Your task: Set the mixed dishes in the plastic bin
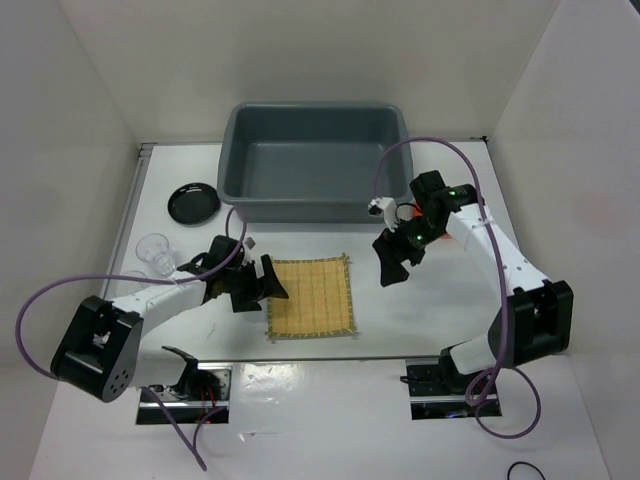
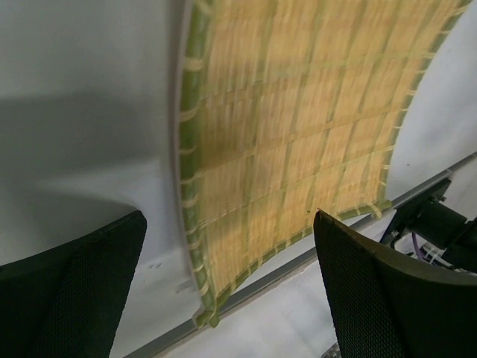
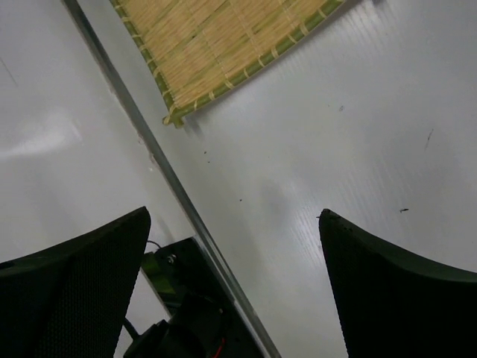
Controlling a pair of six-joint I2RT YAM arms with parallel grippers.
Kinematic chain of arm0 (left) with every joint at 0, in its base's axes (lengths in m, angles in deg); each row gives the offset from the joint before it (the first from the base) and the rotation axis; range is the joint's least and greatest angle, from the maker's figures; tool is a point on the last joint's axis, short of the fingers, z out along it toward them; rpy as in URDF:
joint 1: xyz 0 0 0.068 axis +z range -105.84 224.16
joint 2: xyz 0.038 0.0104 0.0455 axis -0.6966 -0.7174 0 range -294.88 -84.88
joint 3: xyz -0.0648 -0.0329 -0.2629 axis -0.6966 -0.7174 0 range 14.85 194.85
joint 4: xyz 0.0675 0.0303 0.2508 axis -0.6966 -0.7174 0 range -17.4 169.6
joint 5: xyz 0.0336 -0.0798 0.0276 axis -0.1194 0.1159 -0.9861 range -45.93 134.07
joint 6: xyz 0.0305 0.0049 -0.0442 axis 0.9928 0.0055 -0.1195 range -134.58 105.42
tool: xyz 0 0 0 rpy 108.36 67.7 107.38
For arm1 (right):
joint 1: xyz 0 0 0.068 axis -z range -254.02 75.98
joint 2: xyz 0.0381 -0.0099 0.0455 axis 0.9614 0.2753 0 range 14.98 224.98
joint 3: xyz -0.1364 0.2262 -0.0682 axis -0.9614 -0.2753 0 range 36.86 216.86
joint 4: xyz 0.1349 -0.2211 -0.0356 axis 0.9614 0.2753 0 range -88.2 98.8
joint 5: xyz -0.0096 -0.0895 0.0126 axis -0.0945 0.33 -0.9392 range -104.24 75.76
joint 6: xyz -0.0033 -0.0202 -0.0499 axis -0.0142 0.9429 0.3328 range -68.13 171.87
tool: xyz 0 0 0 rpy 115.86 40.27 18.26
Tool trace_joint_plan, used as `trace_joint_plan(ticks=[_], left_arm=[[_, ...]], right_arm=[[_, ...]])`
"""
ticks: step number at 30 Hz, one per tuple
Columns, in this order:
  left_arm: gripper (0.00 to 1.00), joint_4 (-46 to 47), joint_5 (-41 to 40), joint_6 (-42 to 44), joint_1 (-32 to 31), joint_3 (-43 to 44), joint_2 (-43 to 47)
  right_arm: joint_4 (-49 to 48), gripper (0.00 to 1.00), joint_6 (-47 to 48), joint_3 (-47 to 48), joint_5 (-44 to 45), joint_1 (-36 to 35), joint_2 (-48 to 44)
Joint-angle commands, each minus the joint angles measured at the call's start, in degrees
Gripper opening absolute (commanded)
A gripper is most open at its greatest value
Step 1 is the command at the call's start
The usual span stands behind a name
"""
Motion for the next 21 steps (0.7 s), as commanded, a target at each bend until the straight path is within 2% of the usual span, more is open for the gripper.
trace_joint_plan(ticks=[1, 2, 4, 6, 11, 12, 14, 15, 18, 19, 20, 21], left_arm=[[1.0, 6.2, 2.66, 1.61, -0.13, 0.85, -3.18], [1.0, 6.73, 3.36, 2.13, -0.13, 0.85, -4.58], [1.0, 7.27, 3.37, 2.14, -0.13, 1.38, -5.21], [1.0, 6.66, 3.37, 2.67, -0.65, 2.7, -6.61], [1.0, 8.31, 5.56, 2.67, -1.18, 3.32, -7.14], [1.0, 9.1, 6.26, 2.06, -1.7, 3.32, -7.75], [1.0, 11.3, 7.76, 2.05, -1.71, 2.71, -8.29], [1.0, 11.92, 8.98, 2.05, -1.71, 2.7, -8.81], [1.0, 14.03, 11.18, 2.05, -2.24, 2.17, -10.13], [1.0, 15.25, 11.8, 2.05, -2.24, 1.65, -10.74], [1.0, 15.26, 12.33, 2.05, -2.24, 1.12, -10.75], [1.0, 15.96, 12.86, 2.05, -2.24, 1.12, -11.53]], right_arm=[[-2.89, 0.98, -0.98, 1.22, -3.17, -0.53, 2.65], [-2.9, 0.92, -0.2, 1.22, -3.16, -0.53, 3.18], [-1.68, 0.62, 3.41, 1.74, -3.68, -2.71, 4.14], [-2.19, 0.52, 4.55, 1.75, -3.69, -7.2, 4.94], [-6.83, 0.54, 5.17, 2.28, 0.25, -11.85, 9.68], [-8.33, 0.54, 5.17, 1.15, 1.4, -15.09, 9.69], [-12.2, 0.57, 1.76, -1.76, 3.77, -18.44, 10.3], [-16.48, 0.62, -0.08, -2.72, 6.65, -19.68, 10.3], [-23.17, 0.62, -4.66, -6.67, 8.43, -20.48, 11.71], [-24.33, 0.58, -4.67, -7.38, 8.44, -20.48, 11.71], [-25.39, 0.37, -5.8, -8.0, 8.44, -20.48, 11.71], [-27.23, 0.27, -6.42, -8.88, 9.66, -21.87, 12.49]])
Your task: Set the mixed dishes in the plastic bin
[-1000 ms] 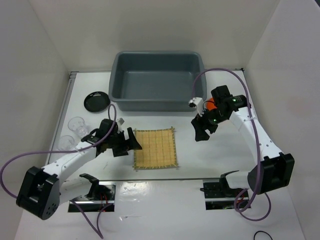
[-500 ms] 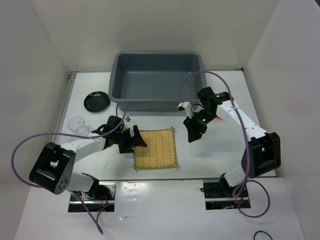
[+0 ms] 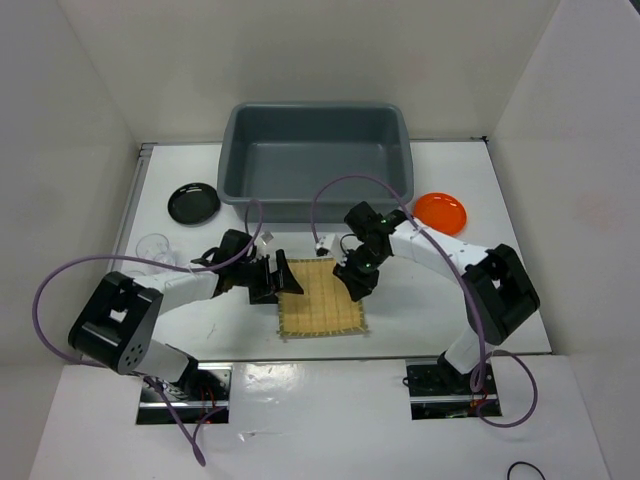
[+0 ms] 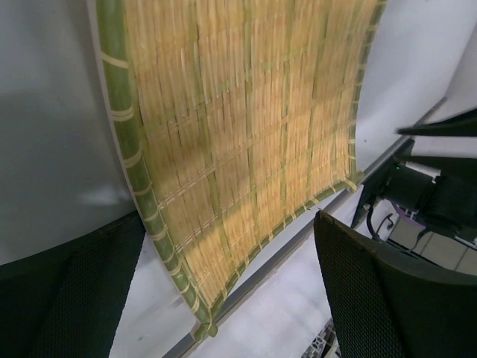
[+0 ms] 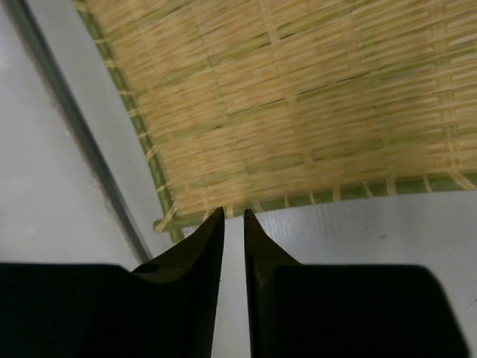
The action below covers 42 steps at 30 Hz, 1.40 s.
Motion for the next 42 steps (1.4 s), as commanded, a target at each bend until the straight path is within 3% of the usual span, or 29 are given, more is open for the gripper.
trace_joint_plan(ticks=[1, 3, 8, 16, 24, 27, 29, 30, 31, 32, 34, 38, 42], left_arm=[[1.0, 3.11, 2.7, 1.07, -0.42, -1.72, -2.75], [1.0, 3.11, 2.7, 1.68, -0.42, -2.25, -3.28], [1.0, 5.92, 4.02, 1.16, -0.42, -4.18, -3.28], [1.0, 11.54, 8.06, -1.12, -0.95, -4.71, -3.81], [0.98, 16.47, 10.17, -3.93, -6.57, -2.08, -9.26], [0.89, 17.18, 10.17, -4.65, -8.94, 0.2, -9.79], [0.68, 15.95, 9.47, -4.65, -9.74, 2.04, -10.31], [0.64, 14.82, 8.68, -4.04, -10.35, 2.58, -10.32], [0.38, 12.89, 8.68, -3.51, -10.87, 3.1, -10.32], [0.22, 11.48, 8.07, -2.89, -10.88, 3.11, -10.32], [0.0, 6.92, 6.65, -1.14, -11.49, 4.6, -9.79], [0.0, 0.58, 4.81, 1.24, -11.5, 7.23, -6.54], [0.0, -13.82, 3.31, 5.89, -11.5, 14.43, 0.13]], right_arm=[[-10.19, 0.19, -4.59, -1.76, 4.42, -1.56, 0.81], [-12.13, 0.1, -7.4, -3.25, 6.97, -2.09, 2.73], [-14.42, 0.01, -10.04, -3.25, 9.62, -2.71, 5.29], [-16.0, 0.0, -13.56, -3.43, 18.48, -3.41, 11.88], [-17.23, 0.0, -13.03, -3.96, 17.88, -3.41, 14.96], [-17.23, 0.0, -13.03, -3.43, 16.83, -3.41, 13.65], [-17.23, 0.0, -14.17, -3.43, 16.21, -3.41, 11.02], [-17.23, 0.0, -14.18, -3.43, 16.21, -3.41, 9.87], [-17.23, 0.0, -14.87, -3.43, 15.69, -3.41, 8.73], [-17.23, 0.0, -14.88, -3.43, 15.68, -3.41, 5.93], [-16.71, 0.0, -14.88, -4.05, 15.68, -3.41, 2.93], [-16.18, 0.0, -14.88, -5.28, 16.3, -3.41, -7.96], [-7.05, 0.0, -14.26, -3.08, 11.58, 1.83, -13.24]])
